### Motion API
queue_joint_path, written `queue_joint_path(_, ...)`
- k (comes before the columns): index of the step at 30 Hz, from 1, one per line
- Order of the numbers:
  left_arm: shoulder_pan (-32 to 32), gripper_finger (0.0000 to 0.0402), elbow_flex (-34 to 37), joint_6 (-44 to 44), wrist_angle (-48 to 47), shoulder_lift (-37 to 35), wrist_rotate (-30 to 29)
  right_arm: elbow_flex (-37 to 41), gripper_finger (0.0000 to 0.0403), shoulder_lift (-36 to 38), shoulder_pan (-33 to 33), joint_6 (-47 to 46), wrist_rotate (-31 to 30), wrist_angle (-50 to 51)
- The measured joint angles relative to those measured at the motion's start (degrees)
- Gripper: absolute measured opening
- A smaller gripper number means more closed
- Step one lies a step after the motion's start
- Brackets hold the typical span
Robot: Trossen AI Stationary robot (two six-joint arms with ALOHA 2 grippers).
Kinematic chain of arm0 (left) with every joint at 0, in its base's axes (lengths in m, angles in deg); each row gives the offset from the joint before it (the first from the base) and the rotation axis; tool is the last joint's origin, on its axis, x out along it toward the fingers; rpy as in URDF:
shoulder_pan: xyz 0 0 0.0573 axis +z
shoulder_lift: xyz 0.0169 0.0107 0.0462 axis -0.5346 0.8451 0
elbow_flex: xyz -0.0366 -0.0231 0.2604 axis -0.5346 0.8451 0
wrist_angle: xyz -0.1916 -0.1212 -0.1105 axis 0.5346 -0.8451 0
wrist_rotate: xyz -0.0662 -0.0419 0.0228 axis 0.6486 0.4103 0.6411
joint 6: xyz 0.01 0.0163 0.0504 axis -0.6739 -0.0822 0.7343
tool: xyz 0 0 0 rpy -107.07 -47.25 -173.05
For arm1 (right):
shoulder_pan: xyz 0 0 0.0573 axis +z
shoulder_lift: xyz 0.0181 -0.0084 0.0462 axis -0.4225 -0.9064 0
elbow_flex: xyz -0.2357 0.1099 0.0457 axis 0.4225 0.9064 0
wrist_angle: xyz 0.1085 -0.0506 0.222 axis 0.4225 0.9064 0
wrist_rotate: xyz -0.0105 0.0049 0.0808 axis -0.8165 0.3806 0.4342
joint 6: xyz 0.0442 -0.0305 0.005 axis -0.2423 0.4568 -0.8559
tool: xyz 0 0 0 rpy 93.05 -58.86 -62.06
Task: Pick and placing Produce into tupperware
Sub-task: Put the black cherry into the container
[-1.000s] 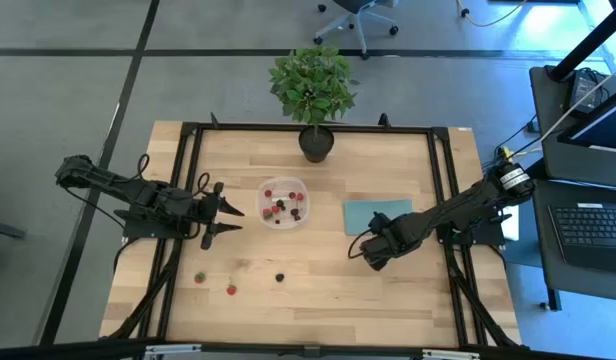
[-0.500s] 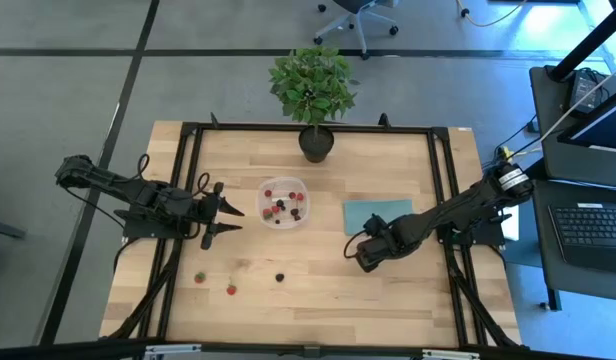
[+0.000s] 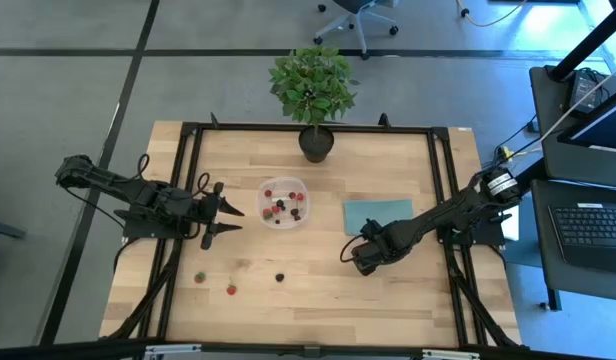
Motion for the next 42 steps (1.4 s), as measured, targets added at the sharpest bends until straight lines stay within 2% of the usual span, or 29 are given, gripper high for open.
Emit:
queue_joint_path(8,0.01,0.0165,0.00,0.00,0.00,0.00,0.00,0.00,0.0197,-2.14,0.00,0.13,0.57,-0.11)
queue_joint_path(29,-0.01,0.0165,0.00,-0.22,0.00,0.00,0.00,0.00,0.0195,-2.14,0.00,0.85,-0.74,-0.87)
queue_joint_path(42,0.00,0.0165,0.00,-0.23,0.00,0.00,-0.02,0.00,0.0115,-2.14,0.00,1.51,-0.77,-0.86)
